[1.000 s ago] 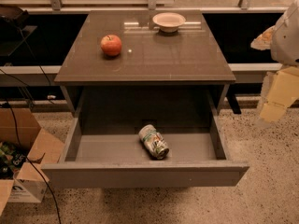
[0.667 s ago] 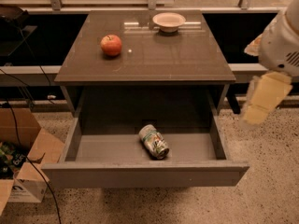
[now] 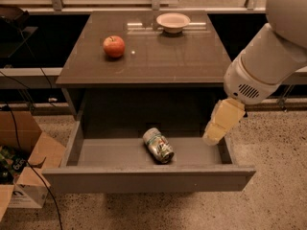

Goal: Pick 7up can from top drawer and place on counter

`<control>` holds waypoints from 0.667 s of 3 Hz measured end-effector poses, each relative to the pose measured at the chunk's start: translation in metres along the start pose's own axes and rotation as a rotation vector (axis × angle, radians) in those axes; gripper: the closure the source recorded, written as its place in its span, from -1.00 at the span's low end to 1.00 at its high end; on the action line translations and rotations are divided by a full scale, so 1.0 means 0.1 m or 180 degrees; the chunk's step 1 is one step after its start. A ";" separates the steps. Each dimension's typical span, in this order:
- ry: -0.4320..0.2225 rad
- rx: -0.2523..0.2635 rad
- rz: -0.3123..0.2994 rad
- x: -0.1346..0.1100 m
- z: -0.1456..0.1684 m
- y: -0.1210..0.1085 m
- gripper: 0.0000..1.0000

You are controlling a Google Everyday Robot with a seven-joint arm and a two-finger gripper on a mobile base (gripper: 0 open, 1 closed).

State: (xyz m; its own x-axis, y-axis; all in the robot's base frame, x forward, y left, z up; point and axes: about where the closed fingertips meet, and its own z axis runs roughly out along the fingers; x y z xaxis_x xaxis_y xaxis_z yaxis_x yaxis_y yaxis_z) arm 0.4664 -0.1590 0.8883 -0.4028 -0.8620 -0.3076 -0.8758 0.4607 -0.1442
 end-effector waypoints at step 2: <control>0.0056 -0.0025 0.0101 -0.07 0.21 -0.01 -1.00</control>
Offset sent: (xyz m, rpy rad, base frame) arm 0.0354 0.0381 -0.0726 -0.0152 0.0929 -0.1288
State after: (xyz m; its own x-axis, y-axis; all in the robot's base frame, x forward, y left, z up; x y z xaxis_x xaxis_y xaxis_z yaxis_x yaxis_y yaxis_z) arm 0.4751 -0.1492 0.8709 -0.4349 -0.8507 -0.2953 -0.8646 0.4862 -0.1272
